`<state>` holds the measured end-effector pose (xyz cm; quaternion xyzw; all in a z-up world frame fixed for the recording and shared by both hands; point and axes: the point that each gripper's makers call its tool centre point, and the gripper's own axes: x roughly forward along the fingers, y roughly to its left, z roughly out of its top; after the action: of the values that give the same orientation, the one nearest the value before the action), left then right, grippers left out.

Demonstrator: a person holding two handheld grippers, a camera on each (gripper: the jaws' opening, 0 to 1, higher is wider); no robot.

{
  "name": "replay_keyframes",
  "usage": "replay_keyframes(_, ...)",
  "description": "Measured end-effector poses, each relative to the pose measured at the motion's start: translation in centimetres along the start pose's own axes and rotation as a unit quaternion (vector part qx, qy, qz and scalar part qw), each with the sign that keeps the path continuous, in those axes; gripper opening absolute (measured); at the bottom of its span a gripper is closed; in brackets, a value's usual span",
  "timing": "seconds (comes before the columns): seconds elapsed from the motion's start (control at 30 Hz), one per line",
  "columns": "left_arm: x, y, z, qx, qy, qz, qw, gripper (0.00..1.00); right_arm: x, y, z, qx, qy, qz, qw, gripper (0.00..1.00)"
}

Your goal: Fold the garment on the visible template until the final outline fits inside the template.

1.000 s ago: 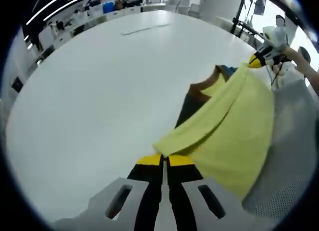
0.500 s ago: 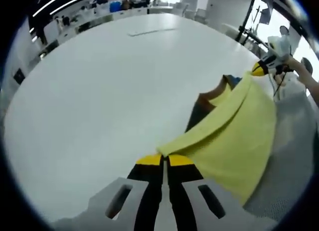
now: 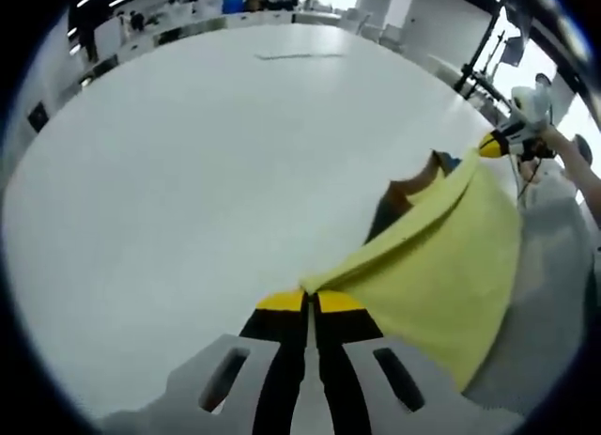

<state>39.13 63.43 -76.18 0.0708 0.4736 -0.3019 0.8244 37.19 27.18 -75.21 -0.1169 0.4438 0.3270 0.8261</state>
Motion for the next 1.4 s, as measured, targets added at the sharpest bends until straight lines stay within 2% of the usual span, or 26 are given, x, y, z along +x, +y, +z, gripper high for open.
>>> replay_keyframes(0.43, 0.4, 0.2, 0.4, -0.031, -0.012, -0.007, 0.9994, 0.00, 1.0, -0.9, 0.3, 0.014, -0.003, -0.004, 0.9999, 0.02)
replay_keyframes(0.63, 0.5, 0.4, 0.7, -0.071, -0.019, -0.019, 0.9971, 0.00, 1.4, -1.4, 0.4, 0.032, -0.005, 0.002, 0.9995, 0.02)
replay_keyframes(0.8, 0.6, 0.5, 0.8, -0.081, -0.021, -0.022, 0.9962, 0.00, 1.4, -1.5, 0.5, 0.046, -0.012, 0.005, 0.9988, 0.03)
replay_keyframes(0.97, 0.6, 1.1, 1.2, -0.085, -0.030, -0.002, 0.9959, 0.00, 1.3, -1.8, 0.7, 0.056, -0.024, -0.003, 0.9982, 0.03)
replay_keyframes(1.13, 0.4, 1.3, 1.7, -0.087, -0.036, 0.002, 0.9955, 0.00, 1.1, -2.5, 1.3, 0.051, -0.037, -0.025, 0.9977, 0.08)
replay_keyframes(1.2, 0.4, 1.3, 1.7, -0.086, -0.036, 0.004, 0.9956, 0.00, 0.9, -3.3, 1.4, 0.049, -0.041, -0.045, 0.9969, 0.06)
replay_keyframes(1.4, 0.2, 1.0, 1.7, -0.078, -0.039, 0.006, 0.9962, 0.00, 0.7, -3.4, 1.2, 0.045, -0.039, -0.053, 0.9968, 0.07)
